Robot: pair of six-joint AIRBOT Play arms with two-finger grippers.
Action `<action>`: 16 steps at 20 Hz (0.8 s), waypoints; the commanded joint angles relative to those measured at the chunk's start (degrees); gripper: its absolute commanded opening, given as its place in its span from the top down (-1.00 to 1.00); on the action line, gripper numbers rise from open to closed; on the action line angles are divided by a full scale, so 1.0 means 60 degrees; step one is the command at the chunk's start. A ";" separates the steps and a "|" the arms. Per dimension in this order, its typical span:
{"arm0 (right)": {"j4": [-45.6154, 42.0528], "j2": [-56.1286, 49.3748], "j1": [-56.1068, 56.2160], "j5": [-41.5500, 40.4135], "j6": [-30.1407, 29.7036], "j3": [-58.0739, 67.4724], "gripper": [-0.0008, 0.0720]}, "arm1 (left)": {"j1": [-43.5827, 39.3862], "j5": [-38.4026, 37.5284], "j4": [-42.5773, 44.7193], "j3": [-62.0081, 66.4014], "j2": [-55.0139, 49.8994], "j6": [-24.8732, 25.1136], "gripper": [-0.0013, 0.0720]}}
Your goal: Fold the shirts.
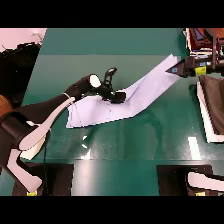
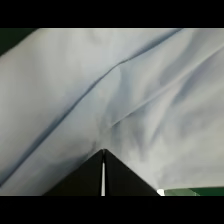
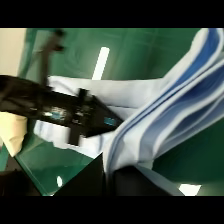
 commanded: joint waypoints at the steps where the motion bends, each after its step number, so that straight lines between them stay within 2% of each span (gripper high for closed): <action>1: 0.0146 0.0226 0.1038 -0.0098 0.0182 0.0816 0.93 | -0.0262 0.0025 -0.0047 0.0339 -0.0401 -0.0076 0.90; 10: 0.0149 0.0226 0.2561 -0.0572 0.0175 0.1388 0.93 | 0.0036 -0.0415 0.0317 0.0364 -0.0106 -0.0069 0.90; 13: 0.0146 0.0226 0.3282 -0.0954 0.0175 0.1384 0.93 | 0.0903 -0.0681 0.1042 0.0364 0.0969 -0.0073 0.90; 16: 0.0153 -0.0004 0.4546 -0.1665 0.0168 0.1381 0.93 | 0.2375 -0.1366 0.2036 0.0364 0.2608 -0.0044 0.90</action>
